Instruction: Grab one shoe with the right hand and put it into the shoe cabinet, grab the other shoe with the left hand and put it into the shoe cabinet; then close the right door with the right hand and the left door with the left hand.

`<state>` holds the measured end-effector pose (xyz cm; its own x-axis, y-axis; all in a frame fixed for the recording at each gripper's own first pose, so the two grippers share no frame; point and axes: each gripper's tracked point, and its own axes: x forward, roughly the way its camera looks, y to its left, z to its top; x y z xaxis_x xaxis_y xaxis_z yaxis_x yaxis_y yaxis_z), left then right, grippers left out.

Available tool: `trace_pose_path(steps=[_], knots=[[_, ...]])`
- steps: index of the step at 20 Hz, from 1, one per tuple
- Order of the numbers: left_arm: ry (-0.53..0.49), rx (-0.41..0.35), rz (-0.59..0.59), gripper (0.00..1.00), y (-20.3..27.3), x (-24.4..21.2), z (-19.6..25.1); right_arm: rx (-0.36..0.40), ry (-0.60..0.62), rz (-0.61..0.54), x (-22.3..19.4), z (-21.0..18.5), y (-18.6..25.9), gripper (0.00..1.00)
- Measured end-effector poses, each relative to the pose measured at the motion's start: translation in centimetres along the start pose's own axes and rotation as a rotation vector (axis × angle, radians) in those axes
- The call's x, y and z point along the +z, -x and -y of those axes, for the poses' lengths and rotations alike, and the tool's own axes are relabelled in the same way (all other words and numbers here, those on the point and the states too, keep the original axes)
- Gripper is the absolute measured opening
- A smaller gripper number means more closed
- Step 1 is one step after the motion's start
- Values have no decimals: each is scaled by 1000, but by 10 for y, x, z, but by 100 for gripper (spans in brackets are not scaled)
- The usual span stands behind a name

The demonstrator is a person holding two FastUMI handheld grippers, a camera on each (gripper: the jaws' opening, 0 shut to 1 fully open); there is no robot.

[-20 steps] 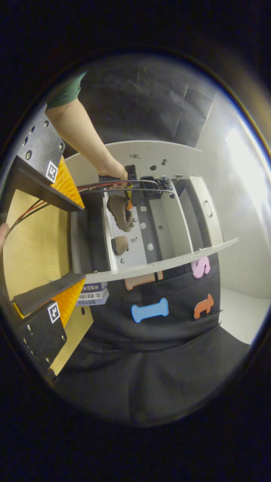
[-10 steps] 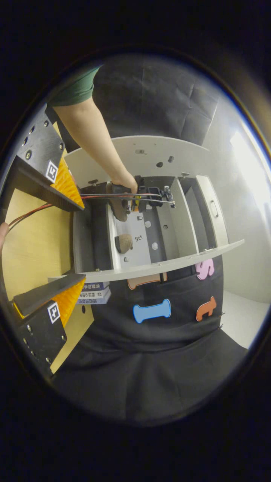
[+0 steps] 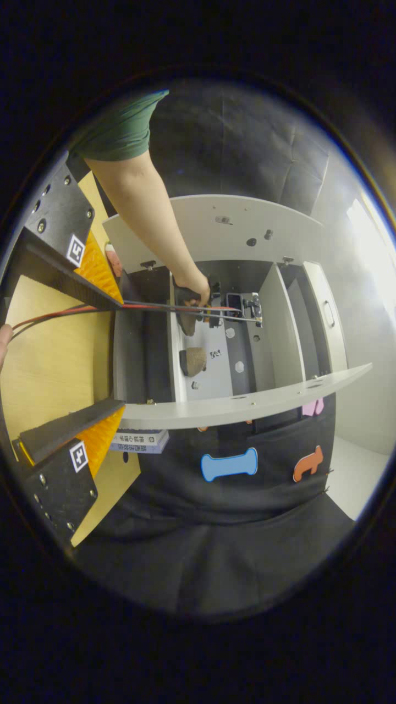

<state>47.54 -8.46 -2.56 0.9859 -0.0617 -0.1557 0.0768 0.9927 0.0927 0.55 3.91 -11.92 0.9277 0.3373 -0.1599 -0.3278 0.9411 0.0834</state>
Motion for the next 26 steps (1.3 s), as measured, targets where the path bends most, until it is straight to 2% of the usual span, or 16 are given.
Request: trace_pose_path(steps=[1, 3, 4, 5, 6, 7, 8, 12, 15, 16, 17, 19, 21, 22, 24, 26], knots=[[-25, 18, -1, 0, -5, 1, -3, 8, -7, -4, 0, -4, -9, 97], [-62, -22, 43, 0, -19, 14, 8, 20, -19, -17, -3, -8, -20, 99], [-60, -20, 28, 1, -17, 12, 10, 22, -18, -28, -7, -10, -23, 99], [-20, -20, 32, 0, -14, 13, 14, 23, -13, -35, -9, -10, -26, 99], [35, -69, 32, 0, -8, 13, 27, 20, -12, -45, -13, -11, -28, 99], [74, -86, 49, 0, -1, 14, 31, 22, -14, -55, -17, -12, -30, 96], [87, -82, 52, 1, 6, 10, 31, 27, -23, -58, -19, -15, -31, 96], [94, -64, 34, 1, 54, -9, 25, 44, -23, -44, -20, -27, -12, 99], [147, -57, 28, 1, 102, -16, 15, 37, -17, -15, -9, -24, 8, 96], [184, -70, 15, 12, 119, -20, 18, 30, -16, -2, -2, -20, 15, 99], [214, -73, -10, 15, 136, -23, 16, 14, -12, 13, 4, -13, 23, 96], [231, -98, -34, 46, 169, -23, 18, -33, 6, 36, 18, 6, 35, 99], [190, -120, -47, 66, 202, -20, 21, -94, 20, 52, 29, 27, 45, 96], [184, -134, -41, 78, 221, -14, 24, -124, 26, 59, 35, 37, 48, 99], [165, -164, -49, 86, 261, -1, 27, -167, 28, 85, 47, 55, 56, 99], [120, -162, -33, 92, 299, 17, 17, -205, 27, 101, 56, 72, 57, 99]])
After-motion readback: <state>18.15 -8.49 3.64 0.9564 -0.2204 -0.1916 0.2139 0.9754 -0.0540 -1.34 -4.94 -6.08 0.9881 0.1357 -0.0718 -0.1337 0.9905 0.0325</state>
